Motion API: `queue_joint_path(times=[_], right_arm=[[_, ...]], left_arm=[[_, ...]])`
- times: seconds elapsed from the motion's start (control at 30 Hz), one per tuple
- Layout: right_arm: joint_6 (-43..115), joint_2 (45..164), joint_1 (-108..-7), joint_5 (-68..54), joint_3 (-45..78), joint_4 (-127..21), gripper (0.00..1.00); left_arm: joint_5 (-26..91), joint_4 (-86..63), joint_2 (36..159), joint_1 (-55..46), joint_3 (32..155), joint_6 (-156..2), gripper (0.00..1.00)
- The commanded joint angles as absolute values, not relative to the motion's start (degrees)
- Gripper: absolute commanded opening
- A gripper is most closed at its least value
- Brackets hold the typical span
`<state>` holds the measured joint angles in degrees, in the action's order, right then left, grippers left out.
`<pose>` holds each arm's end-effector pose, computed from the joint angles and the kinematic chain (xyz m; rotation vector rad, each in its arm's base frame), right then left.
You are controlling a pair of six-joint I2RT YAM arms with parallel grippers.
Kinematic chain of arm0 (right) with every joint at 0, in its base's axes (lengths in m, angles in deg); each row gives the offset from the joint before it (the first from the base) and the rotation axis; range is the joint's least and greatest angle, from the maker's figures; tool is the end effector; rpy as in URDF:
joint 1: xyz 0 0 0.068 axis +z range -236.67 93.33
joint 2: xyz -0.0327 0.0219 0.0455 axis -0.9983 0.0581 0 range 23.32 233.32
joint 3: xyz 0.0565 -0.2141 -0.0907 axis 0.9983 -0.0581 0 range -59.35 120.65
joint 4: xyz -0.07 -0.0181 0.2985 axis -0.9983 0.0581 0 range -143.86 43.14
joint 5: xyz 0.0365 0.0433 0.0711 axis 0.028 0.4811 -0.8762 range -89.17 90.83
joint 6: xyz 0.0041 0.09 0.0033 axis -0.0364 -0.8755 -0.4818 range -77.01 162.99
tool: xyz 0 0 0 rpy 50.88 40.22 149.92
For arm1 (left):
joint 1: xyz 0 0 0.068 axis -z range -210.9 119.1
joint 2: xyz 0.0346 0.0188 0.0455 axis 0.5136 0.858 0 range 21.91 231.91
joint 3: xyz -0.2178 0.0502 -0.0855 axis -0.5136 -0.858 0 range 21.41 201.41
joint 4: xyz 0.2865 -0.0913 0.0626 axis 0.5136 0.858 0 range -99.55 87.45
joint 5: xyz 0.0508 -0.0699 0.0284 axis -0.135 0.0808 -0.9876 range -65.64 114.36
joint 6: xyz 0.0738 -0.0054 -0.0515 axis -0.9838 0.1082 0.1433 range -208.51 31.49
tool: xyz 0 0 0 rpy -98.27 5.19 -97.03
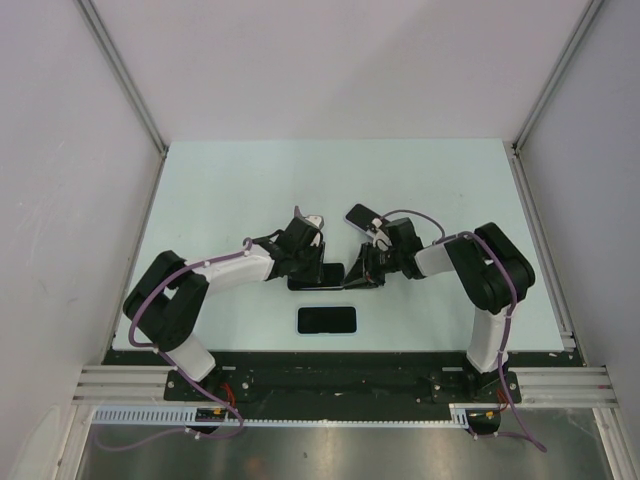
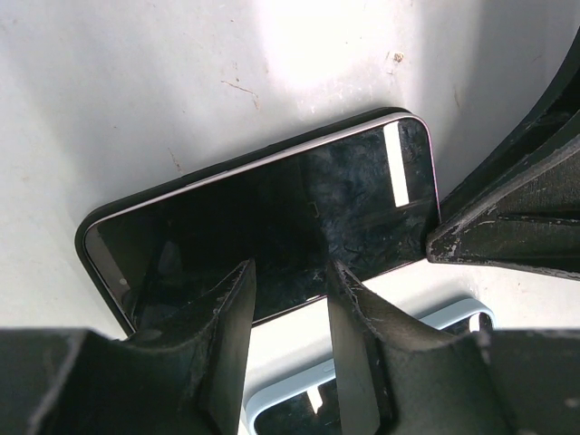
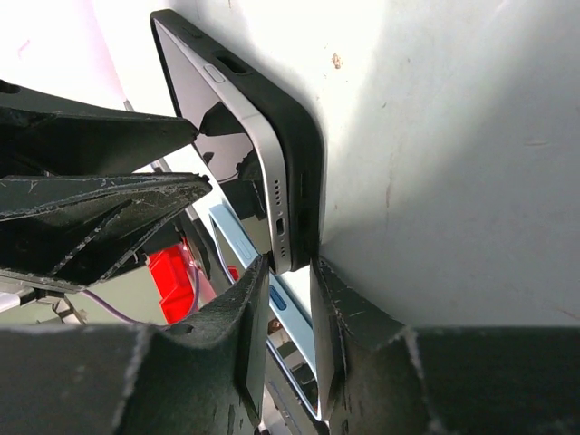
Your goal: Put the phone into the phone case
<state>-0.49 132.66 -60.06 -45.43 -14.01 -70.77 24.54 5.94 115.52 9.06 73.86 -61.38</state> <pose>0.3018 0.2162 -0.0026 -0.0500 2.6181 1.4859 0.2910 -0.2441 0.0654 0.2944 2.6075 -0.4379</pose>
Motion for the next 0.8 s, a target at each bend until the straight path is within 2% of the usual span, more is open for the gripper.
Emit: queue_joint_path(times=[0.0,0.2,0.77], right_arm=[[1.4,135.3,-59.5,-40.9,-12.4,-68.2,0.26],[5.7,135.5,-57.5,-34.2,-8.8,-59.6,0.21],[15.7,140.5,-49.3,-6.9,2.8,-33.7,0.18]], left_arm=[[24.5,8.7,116.9,9.8,72.0,-60.7,0.43],[24.4,8.7,117.8,10.0,71.8,-60.8,0.43],[24.5,8.8,119.6,11.3,72.2,-60.9,0.43]])
